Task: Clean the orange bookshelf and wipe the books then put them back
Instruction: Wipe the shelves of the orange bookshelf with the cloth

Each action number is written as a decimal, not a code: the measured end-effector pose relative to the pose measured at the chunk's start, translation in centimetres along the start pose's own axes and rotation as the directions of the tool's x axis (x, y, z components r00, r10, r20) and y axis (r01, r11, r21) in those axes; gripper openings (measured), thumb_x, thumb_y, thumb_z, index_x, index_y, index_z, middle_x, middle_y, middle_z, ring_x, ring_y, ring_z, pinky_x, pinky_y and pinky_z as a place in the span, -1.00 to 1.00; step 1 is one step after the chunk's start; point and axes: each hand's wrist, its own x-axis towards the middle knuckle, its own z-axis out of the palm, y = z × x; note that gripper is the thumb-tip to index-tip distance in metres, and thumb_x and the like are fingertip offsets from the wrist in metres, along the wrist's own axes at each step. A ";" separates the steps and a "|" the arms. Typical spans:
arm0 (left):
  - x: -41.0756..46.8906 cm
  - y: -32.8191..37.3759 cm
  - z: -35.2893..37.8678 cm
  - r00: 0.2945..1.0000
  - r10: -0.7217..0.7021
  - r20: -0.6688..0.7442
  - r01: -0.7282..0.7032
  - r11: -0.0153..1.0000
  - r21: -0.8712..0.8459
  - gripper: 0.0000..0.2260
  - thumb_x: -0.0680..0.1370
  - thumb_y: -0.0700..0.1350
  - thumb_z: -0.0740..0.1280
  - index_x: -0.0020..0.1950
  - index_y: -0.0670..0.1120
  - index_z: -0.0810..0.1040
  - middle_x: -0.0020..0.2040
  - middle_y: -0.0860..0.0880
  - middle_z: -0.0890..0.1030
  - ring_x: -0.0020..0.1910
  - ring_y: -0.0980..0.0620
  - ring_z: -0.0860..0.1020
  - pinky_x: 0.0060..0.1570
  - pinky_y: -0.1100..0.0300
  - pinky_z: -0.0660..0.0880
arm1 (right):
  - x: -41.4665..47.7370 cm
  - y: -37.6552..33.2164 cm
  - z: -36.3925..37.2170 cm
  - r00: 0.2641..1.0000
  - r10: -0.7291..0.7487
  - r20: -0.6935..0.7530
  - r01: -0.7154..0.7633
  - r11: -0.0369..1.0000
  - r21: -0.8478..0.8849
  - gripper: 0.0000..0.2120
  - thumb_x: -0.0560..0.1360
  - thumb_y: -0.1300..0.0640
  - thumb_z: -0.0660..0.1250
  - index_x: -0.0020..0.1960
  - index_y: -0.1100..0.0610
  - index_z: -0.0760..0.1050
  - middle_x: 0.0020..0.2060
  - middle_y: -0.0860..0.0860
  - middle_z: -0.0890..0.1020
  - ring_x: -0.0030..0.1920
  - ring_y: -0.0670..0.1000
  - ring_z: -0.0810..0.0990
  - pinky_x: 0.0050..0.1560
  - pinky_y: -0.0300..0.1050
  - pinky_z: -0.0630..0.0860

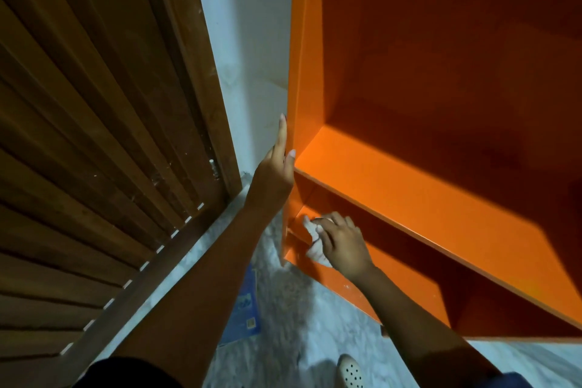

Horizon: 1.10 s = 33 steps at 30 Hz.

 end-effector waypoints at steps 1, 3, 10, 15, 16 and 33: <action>-0.4 -1.1 0.6 1.000 0.011 0.001 -0.011 1.000 0.011 -0.50 0.63 -0.14 0.07 0.53 0.00 -0.04 0.00 -0.22 0.57 -0.23 0.05 0.51 -0.23 0.30 0.44 | 0.1 0.6 0.6 0.999 0.037 -0.009 -0.037 0.998 0.043 -0.42 0.51 -0.18 -0.19 0.23 -0.03 0.49 0.10 -0.01 0.51 0.00 0.12 0.44 -0.12 0.01 0.36; -1.4 -3.3 1.8 1.000 0.020 -0.007 -0.019 0.998 0.056 -0.50 0.64 -0.17 0.09 0.53 -0.06 -0.03 0.14 -0.26 0.54 -0.08 0.06 0.51 -0.14 0.43 0.36 | 0.7 2.1 2.0 0.995 0.090 -0.041 -0.085 0.990 0.114 -0.40 0.50 -0.21 -0.19 0.23 -0.01 0.50 0.10 0.00 0.52 0.03 0.12 0.45 -0.05 0.05 0.40; -6.5 -12.1 7.8 0.999 0.022 0.024 -0.023 0.999 0.038 -0.37 0.60 -0.18 0.19 0.43 0.16 -0.19 0.45 -0.18 0.30 0.34 -0.07 0.41 0.21 0.28 0.32 | 4.0 8.5 7.9 0.965 0.206 -0.162 -0.143 0.932 0.334 -0.63 0.58 -0.09 0.04 0.22 -0.02 0.52 0.06 0.05 0.64 0.07 0.14 0.58 0.01 0.03 0.51; -9.4 -18.3 10.9 0.993 0.112 0.029 -0.114 0.991 0.066 -0.35 0.60 -0.16 0.23 0.45 0.15 -0.18 0.41 -0.19 0.35 0.26 0.02 0.44 0.23 0.17 0.43 | 6.7 11.1 11.8 0.950 0.262 -0.168 -0.166 0.882 0.440 -0.69 0.60 -0.04 0.10 0.27 -0.03 0.48 0.24 0.05 0.54 0.23 0.10 0.49 0.09 -0.13 0.37; -9.7 -19.3 11.5 0.993 0.113 0.039 -0.115 0.992 0.056 -0.35 0.61 -0.14 0.21 0.44 0.20 -0.20 0.43 -0.17 0.33 0.27 0.02 0.43 0.24 0.10 0.44 | 7.3 11.5 12.5 0.947 0.270 -0.174 -0.164 0.873 0.460 -0.69 0.60 -0.08 0.10 0.26 -0.06 0.47 0.24 0.04 0.53 0.22 0.09 0.49 0.07 -0.15 0.35; -11.2 -23.6 15.3 0.940 0.262 -0.219 -0.238 0.963 0.128 -0.36 0.59 -0.20 0.24 0.51 0.10 -0.09 0.26 -0.09 0.48 0.02 0.02 0.56 0.04 0.10 0.57 | 7.4 15.0 15.6 0.884 0.150 -0.443 0.117 0.846 0.520 -0.79 0.58 -0.02 0.15 -0.19 -0.11 0.47 -0.47 -0.20 0.52 -0.47 -0.20 0.44 -0.35 -0.18 0.31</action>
